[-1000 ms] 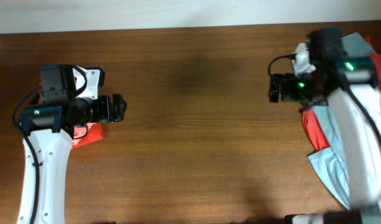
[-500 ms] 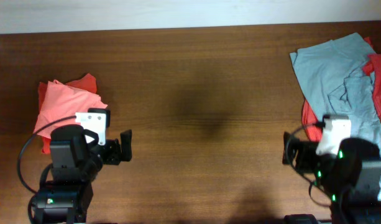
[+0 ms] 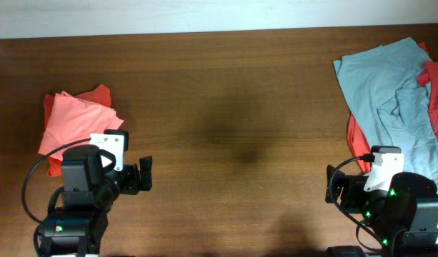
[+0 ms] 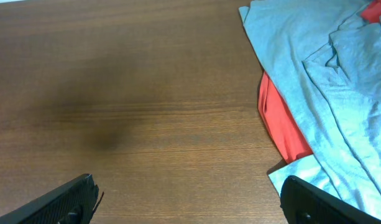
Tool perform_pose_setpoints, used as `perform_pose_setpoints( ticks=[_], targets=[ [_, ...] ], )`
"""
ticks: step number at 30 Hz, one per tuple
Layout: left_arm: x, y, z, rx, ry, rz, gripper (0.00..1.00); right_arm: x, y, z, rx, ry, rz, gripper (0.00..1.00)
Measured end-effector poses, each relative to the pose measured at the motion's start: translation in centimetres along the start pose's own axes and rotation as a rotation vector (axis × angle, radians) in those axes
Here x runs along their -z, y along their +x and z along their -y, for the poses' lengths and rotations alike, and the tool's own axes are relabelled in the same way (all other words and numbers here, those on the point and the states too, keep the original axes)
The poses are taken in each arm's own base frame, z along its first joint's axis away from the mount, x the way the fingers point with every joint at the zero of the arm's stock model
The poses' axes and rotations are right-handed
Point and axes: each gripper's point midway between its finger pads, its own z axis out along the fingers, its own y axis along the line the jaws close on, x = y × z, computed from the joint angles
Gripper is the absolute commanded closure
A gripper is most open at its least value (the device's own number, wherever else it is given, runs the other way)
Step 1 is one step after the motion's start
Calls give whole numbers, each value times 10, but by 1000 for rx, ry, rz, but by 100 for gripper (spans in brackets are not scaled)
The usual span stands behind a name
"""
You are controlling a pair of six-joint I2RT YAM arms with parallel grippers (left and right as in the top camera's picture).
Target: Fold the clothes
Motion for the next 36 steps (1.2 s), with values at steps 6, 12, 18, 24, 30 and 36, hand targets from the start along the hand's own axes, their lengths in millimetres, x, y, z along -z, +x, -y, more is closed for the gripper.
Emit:
perform_pose_setpoints(
  ticks=[6, 12, 18, 24, 30, 36],
  targets=[
    [0, 0, 0, 1, 0, -2, 1, 5, 10, 1, 0, 2, -15, 1],
    [0, 1, 0, 0, 0, -3, 1, 21, 19, 2, 2, -3, 85, 1],
    [-1, 1, 0, 1, 0, -5, 1, 2, 38, 4, 5, -20, 230, 1],
    [-1, 1, 0, 1, 0, -8, 1, -50, 30, -2, 19, -81, 458, 2],
    [-1, 2, 0, 2, 0, -9, 1, -86, 22, -6, 34, -122, 649, 1],
    [-1, 2, 0, 3, 0, -9, 1, -100, 37, -5, 33, -122, 600, 2]
  ],
)
